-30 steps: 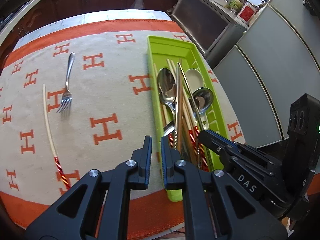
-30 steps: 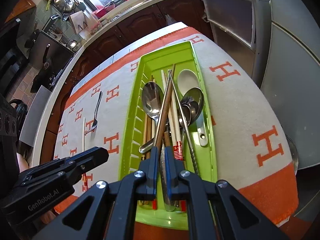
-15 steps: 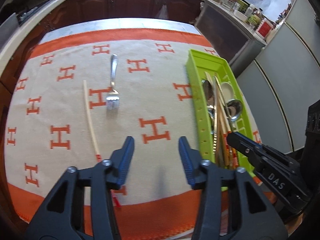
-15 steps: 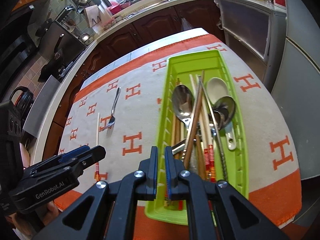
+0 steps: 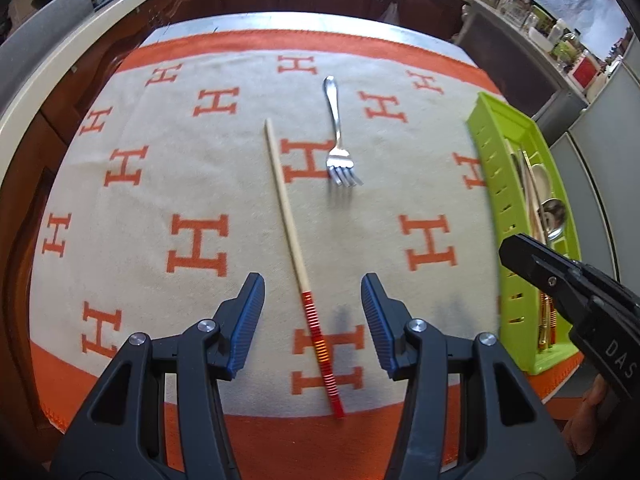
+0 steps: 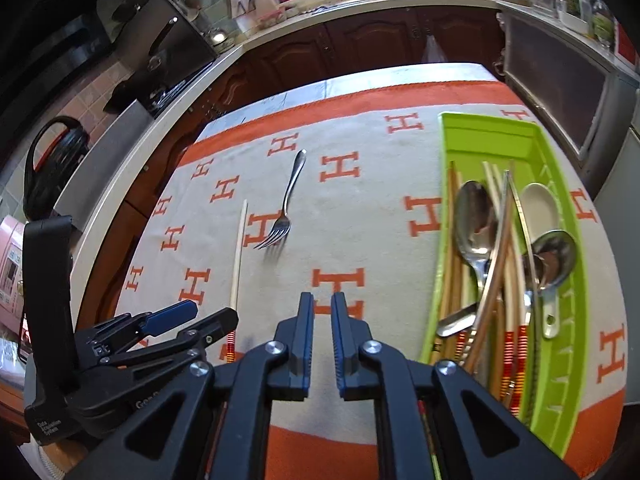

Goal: Organize utensils
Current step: 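Grasp the last red-striped wooden chopstick with the left tool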

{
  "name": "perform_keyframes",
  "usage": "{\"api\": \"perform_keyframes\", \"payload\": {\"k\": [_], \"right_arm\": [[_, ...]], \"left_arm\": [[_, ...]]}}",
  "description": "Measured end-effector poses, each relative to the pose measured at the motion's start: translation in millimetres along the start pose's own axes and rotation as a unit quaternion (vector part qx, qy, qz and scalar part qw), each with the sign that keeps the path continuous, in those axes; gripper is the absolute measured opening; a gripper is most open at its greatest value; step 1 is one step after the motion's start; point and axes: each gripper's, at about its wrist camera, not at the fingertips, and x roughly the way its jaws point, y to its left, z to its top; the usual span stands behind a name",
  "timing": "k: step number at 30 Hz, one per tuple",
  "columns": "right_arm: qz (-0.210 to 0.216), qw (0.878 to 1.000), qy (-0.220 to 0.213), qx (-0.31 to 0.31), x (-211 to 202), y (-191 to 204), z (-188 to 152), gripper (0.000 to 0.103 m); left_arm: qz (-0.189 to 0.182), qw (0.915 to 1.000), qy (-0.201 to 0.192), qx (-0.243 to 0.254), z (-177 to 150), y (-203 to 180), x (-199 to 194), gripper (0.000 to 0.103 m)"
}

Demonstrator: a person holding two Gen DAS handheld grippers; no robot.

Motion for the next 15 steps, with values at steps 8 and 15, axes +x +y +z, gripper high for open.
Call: {"api": "perform_keyframes", "payload": {"k": [8, 15], "right_arm": [[0.006, 1.0, 0.016, -0.014, 17.0, 8.6, -4.1, 0.012], [0.011, 1.0, 0.028, 0.004, 28.1, -1.6, -6.2, 0.012]], "left_arm": [[0.001, 0.9988, 0.026, -0.042, -2.4, 22.7, 24.1, 0.047], [0.013, 0.9991, 0.016, -0.037, 0.8, 17.9, 29.3, 0.061]]}}
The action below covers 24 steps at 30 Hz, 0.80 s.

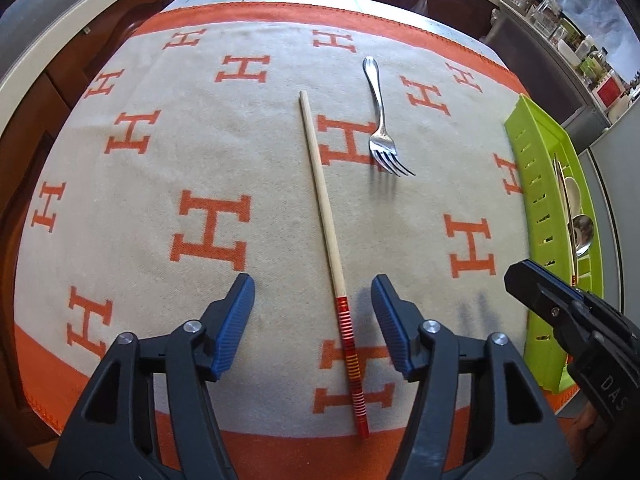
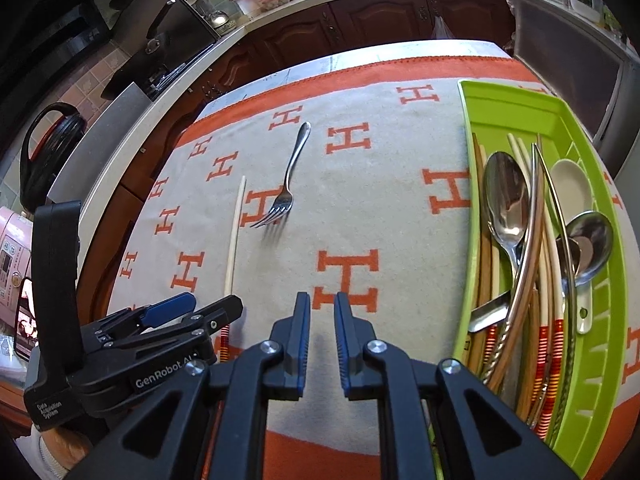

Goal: Organize utensils
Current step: 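Grasp the last red-striped wooden chopstick with the left tool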

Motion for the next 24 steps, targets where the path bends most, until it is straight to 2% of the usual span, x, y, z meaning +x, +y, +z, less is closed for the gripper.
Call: {"api": "perform_keyframes", "payload": {"k": [5, 6, 7, 8, 10, 17, 24], "right_arm": [[0.003, 1.0, 0.005, 0.003, 3.9, -3.3, -0.9, 0.012], [0.003, 1.0, 0.005, 0.003, 4.2, -4.0, -1.0, 0.012], [0.004, 1.0, 0.004, 0.003, 4.2, -4.3, -1.0, 0.012], [0.004, 1.0, 0.003, 0.003, 3.9, -4.6, -0.9, 0.012], [0.003, 1.0, 0.003, 0.003, 3.9, -4.9, -0.4, 0.012], [0.018, 1.0, 0.021, 0.012, 13.4, -2.6, 8.2, 0.012], [0.103, 0.99, 0.045, 0.089, 36.4, -10.1, 35.9, 0.012]], "left_arm": [[0.038, 0.9991, -0.007, 0.02, 3.3, -12.5, 4.2, 0.061], [0.043, 0.9988, -0.009, 0.023, 3.4, -13.7, 4.4, 0.056], [0.044, 0.9986, -0.016, 0.025, 3.7, -14.7, 3.8, 0.044], [0.044, 0.9985, -0.019, 0.026, 4.3, -14.5, 3.1, 0.036], [0.038, 0.9988, -0.019, 0.025, 7.1, -13.3, 2.3, 0.006], [-0.014, 0.9996, -0.015, -0.018, 8.2, 6.3, -0.1, 0.003], [-0.037, 0.9981, -0.03, -0.038, 10.8, 22.7, -11.7, 0.003]]}}
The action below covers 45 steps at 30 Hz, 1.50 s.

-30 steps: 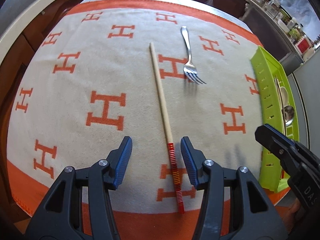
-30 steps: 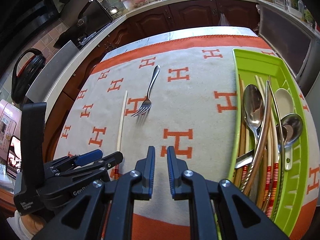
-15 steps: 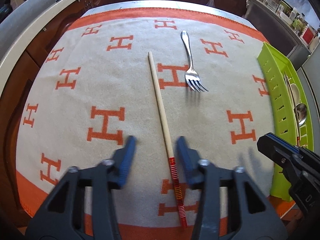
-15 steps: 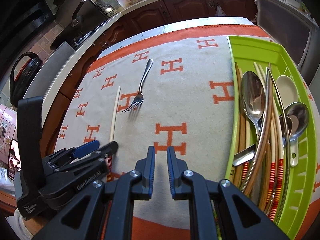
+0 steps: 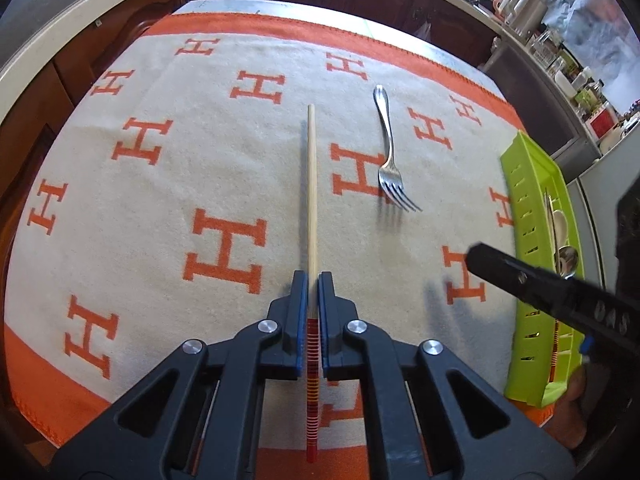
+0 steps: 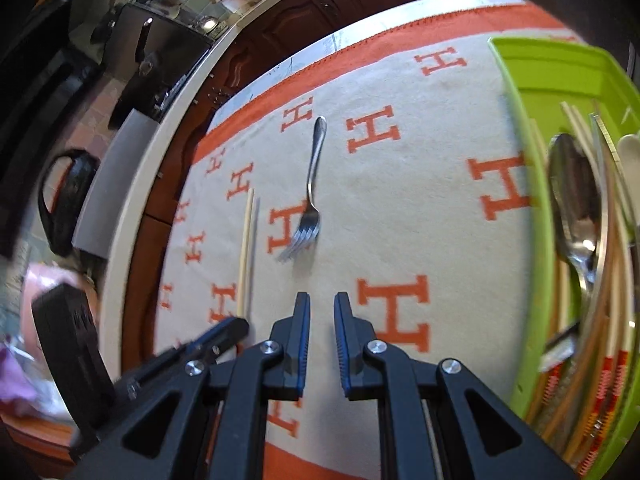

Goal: Organize utensils
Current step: 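Grasp the last red-striped wooden chopstick with the left tool, then grasp the metal fork with the right tool while the left tool holds the chopstick, then place the chopstick in the green tray with the left tool while the right tool places the fork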

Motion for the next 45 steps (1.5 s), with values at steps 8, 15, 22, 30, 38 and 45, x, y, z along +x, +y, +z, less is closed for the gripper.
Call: {"api": "perform_keyframes", "payload": {"k": [8, 15, 22, 30, 38, 45], "right_arm": [[0.072, 0.989, 0.029, 0.123, 33.8, -18.8, 26.6, 0.012], [0.078, 0.983, 0.05, 0.157, 58.5, -18.2, 33.6, 0.013], [0.086, 0.982, 0.049, 0.159, 66.5, -17.2, 37.7, 0.012], [0.098, 0.98, 0.037, 0.167, 58.1, -17.0, 32.1, 0.001], [0.121, 0.979, 0.017, 0.161, 30.0, -11.9, 18.3, 0.001], [0.12, 0.975, -0.013, 0.185, -6.8, -30.9, 2.1, 0.001]], "left_arm": [[-0.011, 0.9995, -0.023, -0.017, 8.6, 20.0, -13.2, 0.003], [-0.016, 0.9992, -0.022, -0.028, 14.2, 33.2, -11.0, 0.003], [-0.016, 0.9991, -0.02, -0.034, 18.5, 37.9, -8.6, 0.003], [-0.015, 0.9992, -0.024, -0.028, 17.4, 31.8, -13.3, 0.003], [-0.013, 0.9993, -0.031, -0.018, 14.8, 20.9, -24.0, 0.003], [-0.02, 0.9989, -0.043, -0.001, 13.2, 1.6, -39.6, 0.003]]}}
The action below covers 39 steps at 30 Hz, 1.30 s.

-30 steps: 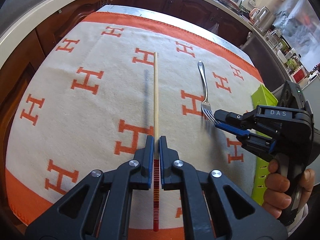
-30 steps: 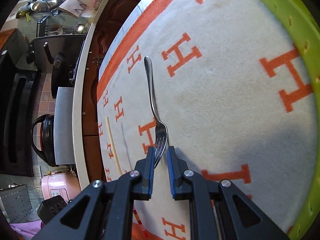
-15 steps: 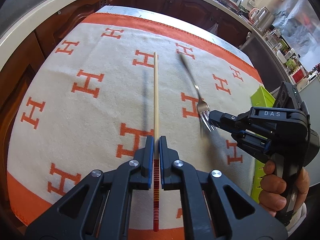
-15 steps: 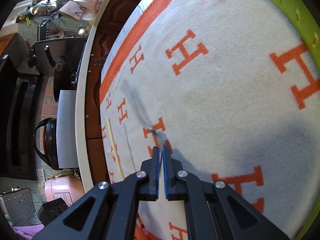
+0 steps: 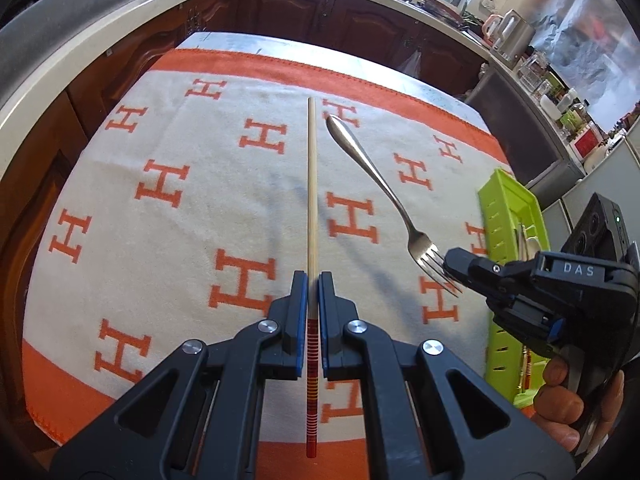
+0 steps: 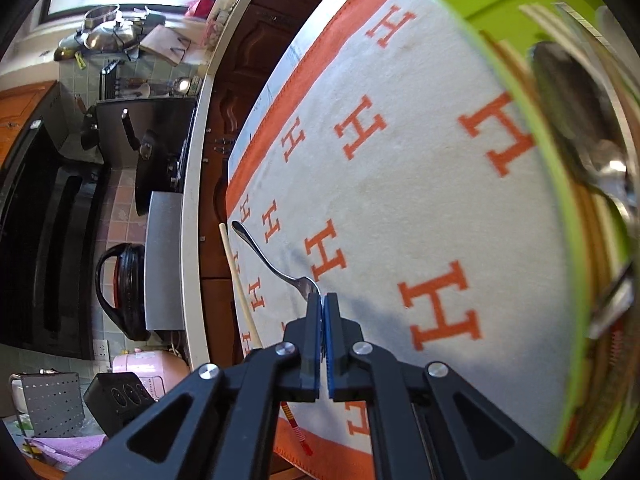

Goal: Organize utensils
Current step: 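Place the chopstick in the green tray with the left tool while the right tool places the fork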

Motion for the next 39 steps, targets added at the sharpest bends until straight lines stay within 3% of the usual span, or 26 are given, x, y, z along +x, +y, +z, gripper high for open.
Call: {"api": "perform_keyframes", "payload": {"k": [8, 12, 18, 22, 27, 29, 34, 39], "right_arm": [[-0.01, 0.995, -0.092, 0.048, -92.8, -32.6, -4.1, 0.001], [-0.069, 0.98, -0.171, 0.068, -149.0, -52.5, -12.3, 0.001], [-0.102, 0.962, -0.225, 0.115, -184.6, -81.5, -17.1, 0.001], [-0.109, 0.961, -0.218, 0.132, -185.6, -96.6, -16.5, 0.002], [-0.129, 0.969, -0.176, 0.112, -171.7, -93.8, -12.5, 0.007], [-0.139, 0.971, -0.168, 0.094, -168.2, -89.5, -14.1, 0.007], [-0.144, 0.976, -0.148, 0.065, -160.5, -80.9, -15.8, 0.007], [-0.155, 0.977, -0.14, 0.039, -155.2, -71.2, -18.8, 0.007]], "left_arm": [[-0.051, 0.9971, 0.005, 0.057, 4.7, -76.4, -11.3, 0.003], [-0.082, 0.9925, 0.028, 0.086, 3.9, -128.7, -1.6, 0.003], [-0.11, 0.9851, 0.064, 0.116, -6.7, -199.5, 17.3, 0.003], [-0.112, 0.982, 0.088, 0.125, -15.8, -228.6, 32.2, 0.003], [-0.098, 0.9772, 0.109, 0.153, -24.0, -240.3, 46.4, 0.004], [-0.09, 0.9762, 0.109, 0.164, -27.1, -240.6, 45.2, 0.008], [-0.08, 0.9787, 0.104, 0.158, -28.0, -226.5, 38.8, 0.04], [-0.072, 0.9814, 0.095, 0.15, -25.0, -211.3, 31.7, 0.04]]}}
